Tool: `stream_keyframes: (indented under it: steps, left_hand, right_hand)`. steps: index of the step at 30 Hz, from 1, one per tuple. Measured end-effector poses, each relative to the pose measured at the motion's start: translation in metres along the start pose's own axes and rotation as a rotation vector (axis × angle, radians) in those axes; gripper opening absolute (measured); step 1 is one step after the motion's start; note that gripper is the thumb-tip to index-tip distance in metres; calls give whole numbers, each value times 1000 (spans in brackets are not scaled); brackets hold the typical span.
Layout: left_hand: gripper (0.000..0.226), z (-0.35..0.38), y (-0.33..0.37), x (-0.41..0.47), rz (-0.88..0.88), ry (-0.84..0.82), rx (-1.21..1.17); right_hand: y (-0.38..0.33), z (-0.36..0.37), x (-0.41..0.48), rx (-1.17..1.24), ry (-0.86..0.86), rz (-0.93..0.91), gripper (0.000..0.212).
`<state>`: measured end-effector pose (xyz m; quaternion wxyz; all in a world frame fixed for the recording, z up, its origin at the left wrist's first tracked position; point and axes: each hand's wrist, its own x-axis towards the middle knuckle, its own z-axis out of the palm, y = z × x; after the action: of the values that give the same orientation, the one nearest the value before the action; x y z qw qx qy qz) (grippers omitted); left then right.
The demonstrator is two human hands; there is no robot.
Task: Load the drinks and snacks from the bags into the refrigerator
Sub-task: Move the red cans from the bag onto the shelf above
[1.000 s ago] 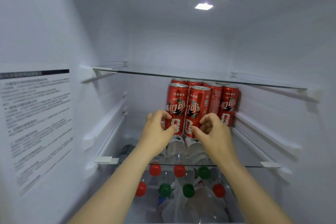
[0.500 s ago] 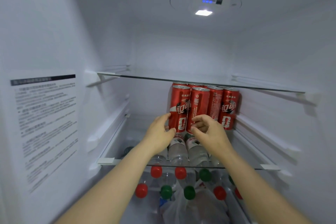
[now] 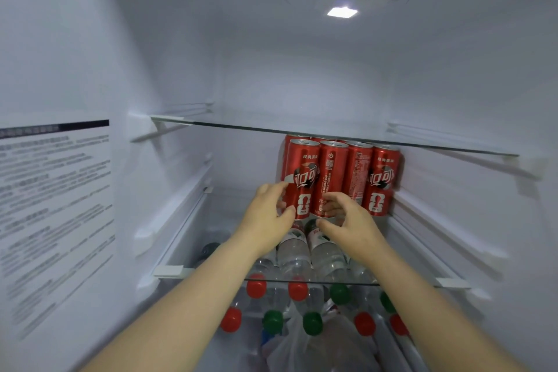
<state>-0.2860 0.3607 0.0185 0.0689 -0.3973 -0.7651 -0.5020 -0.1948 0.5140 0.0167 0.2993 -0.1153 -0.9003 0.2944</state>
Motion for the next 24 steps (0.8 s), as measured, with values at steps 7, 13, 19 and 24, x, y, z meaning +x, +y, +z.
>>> stream_keyframes:
  steps: [7, 13, 19, 24]
  left_hand:
    - [54, 4, 3, -4, 61, -114, 49]
    - [56, 5, 0, -2, 74, -190, 142]
    - [57, 8, -4, 2, 58, -211, 196]
    - [59, 7, -6, 5, 30, -223, 198]
  right_hand:
    - [3, 0, 0, -69, -10, 12, 67]
    - [0, 0, -2, -82, -31, 9, 68]
    - [-2, -1, -4, -86, -54, 14, 69]
    - [-5, -1, -6, -100, -62, 4, 67]
